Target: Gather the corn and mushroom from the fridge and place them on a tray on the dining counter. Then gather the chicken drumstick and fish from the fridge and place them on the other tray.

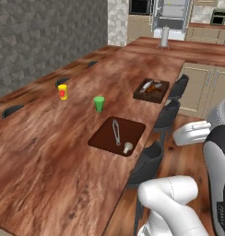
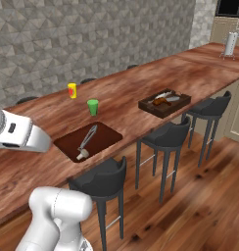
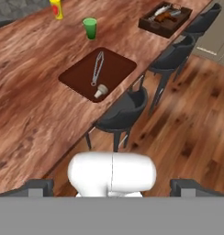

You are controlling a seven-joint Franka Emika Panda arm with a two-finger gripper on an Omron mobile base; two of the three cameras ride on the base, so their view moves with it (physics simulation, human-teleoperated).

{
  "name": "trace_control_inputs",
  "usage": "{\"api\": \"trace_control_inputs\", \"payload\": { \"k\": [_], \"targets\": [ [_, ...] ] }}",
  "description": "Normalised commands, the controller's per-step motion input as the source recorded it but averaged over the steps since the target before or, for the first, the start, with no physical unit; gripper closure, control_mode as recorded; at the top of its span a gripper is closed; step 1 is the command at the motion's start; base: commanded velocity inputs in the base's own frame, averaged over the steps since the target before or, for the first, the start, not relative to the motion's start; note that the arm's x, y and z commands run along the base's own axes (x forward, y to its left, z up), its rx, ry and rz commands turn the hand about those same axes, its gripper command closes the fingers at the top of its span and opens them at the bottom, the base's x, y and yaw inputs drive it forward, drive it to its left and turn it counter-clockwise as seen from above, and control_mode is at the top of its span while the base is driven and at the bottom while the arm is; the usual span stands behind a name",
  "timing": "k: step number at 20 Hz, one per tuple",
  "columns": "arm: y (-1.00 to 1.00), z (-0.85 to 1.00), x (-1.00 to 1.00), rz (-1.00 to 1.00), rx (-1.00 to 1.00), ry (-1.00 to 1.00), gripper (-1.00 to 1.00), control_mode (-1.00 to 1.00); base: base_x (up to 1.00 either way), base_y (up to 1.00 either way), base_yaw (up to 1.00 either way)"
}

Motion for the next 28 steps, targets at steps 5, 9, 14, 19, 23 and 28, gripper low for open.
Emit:
{"api": "trace_control_inputs", "payload": {
  "k": [5, 9, 14, 19, 23, 28],
  "targets": [
    [0.0, 0.0, -0.11, -0.01, 0.0, 0.01, -1.0, 1.0, -0.77, 0.01, 0.0],
    [0.0, 0.0, 0.0, 0.0, 0.0, 0.0, -1.0, 1.0, -0.61, 0.03, 0.0],
    [0.0, 0.0, 0.0, 0.0, 0.0, 0.0, -1.0, 1.0, -0.57, 0.13, 0.0],
    [0.0, 0.0, 0.0, 0.0, 0.0, 0.0, -1.0, 1.0, -0.75, 0.45, 0.0],
    [0.0, 0.0, 0.0, 0.0, 0.0, 0.0, -1.0, 1.0, -0.82, 0.64, 0.04],
    [0.0, 0.0, 0.0, 0.0, 0.0, 0.0, -1.0, 1.0, -0.94, 0.78, 0.15]
  ]
}}
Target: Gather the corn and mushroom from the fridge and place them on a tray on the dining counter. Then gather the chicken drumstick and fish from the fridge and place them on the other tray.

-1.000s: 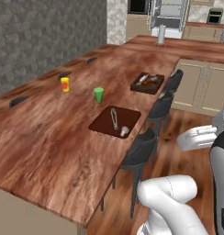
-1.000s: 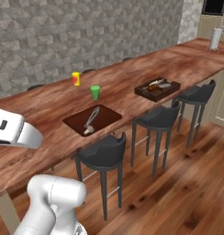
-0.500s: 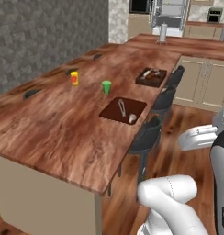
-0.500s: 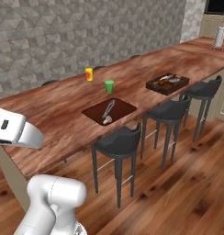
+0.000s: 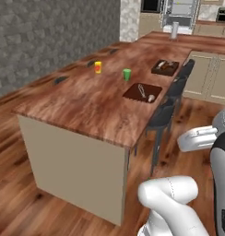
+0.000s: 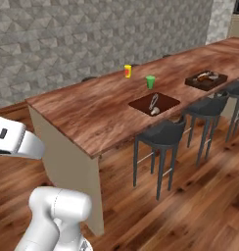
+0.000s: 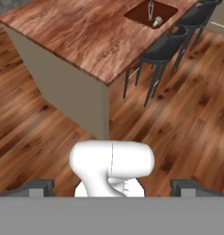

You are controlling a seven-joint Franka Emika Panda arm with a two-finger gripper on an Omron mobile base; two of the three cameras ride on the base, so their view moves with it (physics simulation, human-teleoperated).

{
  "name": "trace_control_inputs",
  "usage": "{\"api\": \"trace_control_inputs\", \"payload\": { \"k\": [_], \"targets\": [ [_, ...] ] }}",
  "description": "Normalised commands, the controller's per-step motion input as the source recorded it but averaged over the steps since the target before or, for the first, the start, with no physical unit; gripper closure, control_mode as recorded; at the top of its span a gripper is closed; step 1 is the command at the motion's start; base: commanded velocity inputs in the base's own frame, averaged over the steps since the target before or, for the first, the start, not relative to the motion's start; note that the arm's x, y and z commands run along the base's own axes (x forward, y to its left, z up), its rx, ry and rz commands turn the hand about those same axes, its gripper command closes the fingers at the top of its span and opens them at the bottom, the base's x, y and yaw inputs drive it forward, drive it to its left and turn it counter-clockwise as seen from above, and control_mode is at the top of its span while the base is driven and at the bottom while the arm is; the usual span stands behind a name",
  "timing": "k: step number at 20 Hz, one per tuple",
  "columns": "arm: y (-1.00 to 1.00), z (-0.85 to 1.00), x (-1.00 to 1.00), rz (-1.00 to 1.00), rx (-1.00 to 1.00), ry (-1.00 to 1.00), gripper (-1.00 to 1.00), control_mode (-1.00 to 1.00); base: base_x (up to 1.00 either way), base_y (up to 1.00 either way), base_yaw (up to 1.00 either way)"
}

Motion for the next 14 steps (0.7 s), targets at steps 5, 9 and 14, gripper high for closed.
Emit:
{"api": "trace_control_inputs", "payload": {
  "k": [5, 9, 14],
  "targets": [
    [0.0, 0.0, 0.0, 0.0, 0.0, 0.0, -1.0, 1.0, -0.44, 0.99, 0.13],
    [0.0, 0.0, 0.0, 0.0, 0.0, 0.0, -1.0, 1.0, 0.0, 1.0, 0.1],
    [0.0, 0.0, 0.0, 0.0, 0.0, 0.0, -1.0, 1.0, 0.13, 1.0, 0.08]
  ]
}}
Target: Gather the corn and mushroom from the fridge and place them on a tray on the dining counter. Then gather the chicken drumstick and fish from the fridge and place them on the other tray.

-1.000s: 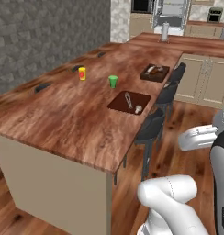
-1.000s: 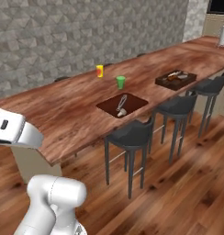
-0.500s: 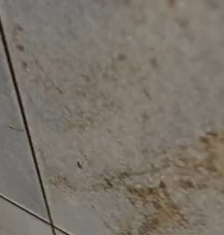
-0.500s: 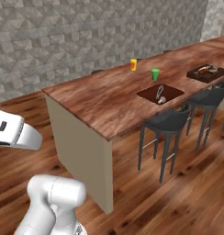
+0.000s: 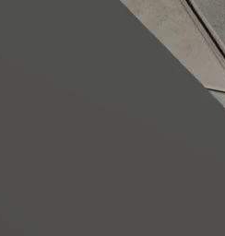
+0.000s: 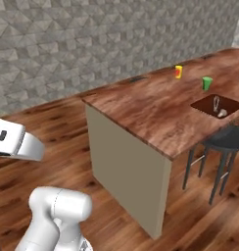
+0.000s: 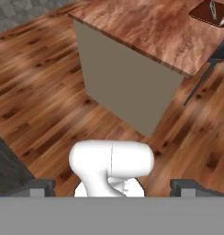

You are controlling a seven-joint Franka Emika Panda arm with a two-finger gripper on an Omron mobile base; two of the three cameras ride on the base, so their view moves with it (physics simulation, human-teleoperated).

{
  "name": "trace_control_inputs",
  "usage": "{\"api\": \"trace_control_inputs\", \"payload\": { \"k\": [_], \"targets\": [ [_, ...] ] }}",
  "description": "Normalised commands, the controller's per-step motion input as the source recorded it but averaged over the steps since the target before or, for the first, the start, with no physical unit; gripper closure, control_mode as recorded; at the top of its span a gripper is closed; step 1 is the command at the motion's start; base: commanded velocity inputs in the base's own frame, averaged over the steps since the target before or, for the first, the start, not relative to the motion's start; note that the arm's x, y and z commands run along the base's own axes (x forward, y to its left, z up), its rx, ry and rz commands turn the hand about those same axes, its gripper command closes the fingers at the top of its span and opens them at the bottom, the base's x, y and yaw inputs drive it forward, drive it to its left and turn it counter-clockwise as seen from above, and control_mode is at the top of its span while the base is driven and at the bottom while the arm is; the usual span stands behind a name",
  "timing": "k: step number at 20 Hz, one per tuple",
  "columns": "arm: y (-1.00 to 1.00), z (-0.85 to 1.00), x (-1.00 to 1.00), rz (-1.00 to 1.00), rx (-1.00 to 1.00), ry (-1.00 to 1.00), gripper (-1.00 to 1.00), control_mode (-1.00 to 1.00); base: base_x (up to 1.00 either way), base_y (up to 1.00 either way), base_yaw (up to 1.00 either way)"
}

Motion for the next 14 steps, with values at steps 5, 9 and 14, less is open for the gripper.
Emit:
{"api": "trace_control_inputs", "payload": {
  "k": [5, 9, 14],
  "targets": [
    [0.0, 0.0, 0.0, 0.0, 0.0, 0.0, -1.0, 1.0, 0.51, 0.87, 0.01],
    [0.0, 0.0, 0.0, 0.0, 0.0, 0.0, -1.0, 1.0, 0.68, 0.68, 0.0],
    [0.0, 0.0, 0.0, 0.0, 0.0, 0.0, -1.0, 1.0, 0.81, 0.26, 0.0]
  ]
}}
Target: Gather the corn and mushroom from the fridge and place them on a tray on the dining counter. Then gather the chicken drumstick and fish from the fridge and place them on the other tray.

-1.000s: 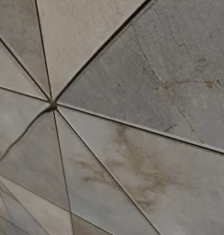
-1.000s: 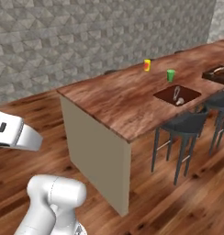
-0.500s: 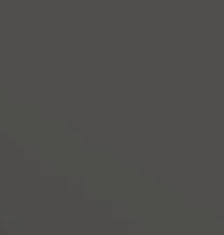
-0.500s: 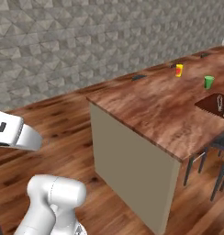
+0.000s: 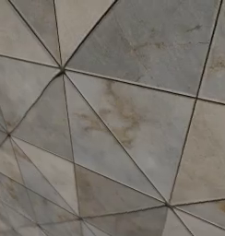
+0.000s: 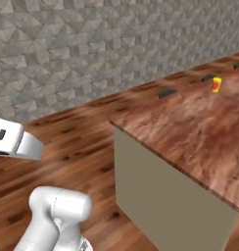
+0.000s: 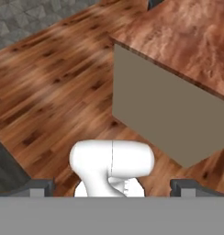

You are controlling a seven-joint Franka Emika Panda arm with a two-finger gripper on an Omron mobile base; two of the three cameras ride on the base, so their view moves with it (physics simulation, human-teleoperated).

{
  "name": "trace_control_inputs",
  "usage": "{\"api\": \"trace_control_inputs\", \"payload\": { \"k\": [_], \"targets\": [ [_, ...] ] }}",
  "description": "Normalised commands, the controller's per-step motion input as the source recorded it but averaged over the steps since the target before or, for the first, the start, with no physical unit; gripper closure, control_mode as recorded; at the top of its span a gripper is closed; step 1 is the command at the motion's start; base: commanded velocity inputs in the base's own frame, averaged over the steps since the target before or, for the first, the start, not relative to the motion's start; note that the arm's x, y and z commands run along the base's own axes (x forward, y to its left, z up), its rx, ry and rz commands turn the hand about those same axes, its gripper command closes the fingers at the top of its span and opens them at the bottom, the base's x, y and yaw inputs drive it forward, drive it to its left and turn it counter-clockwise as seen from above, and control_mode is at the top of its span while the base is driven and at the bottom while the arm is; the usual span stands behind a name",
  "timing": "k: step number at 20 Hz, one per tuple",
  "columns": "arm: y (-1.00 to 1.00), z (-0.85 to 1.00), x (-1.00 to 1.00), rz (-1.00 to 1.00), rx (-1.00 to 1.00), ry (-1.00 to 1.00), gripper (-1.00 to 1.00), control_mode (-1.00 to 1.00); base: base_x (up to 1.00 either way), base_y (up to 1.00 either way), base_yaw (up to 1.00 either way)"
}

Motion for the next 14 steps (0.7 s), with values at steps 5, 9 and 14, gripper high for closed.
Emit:
{"api": "trace_control_inputs", "payload": {
  "k": [5, 9, 14],
  "targets": [
    [0.0, 0.0, 0.0, 0.0, 0.0, 0.0, -1.0, 1.0, 0.56, 0.46, 0.0],
    [0.0, 0.0, 0.0, 0.0, 0.0, 0.0, -1.0, 1.0, 0.53, 0.48, 0.0],
    [0.0, 0.0, 0.0, 0.0, 0.0, 0.0, -1.0, 1.0, 0.9, 0.32, -0.02]
  ]
}}
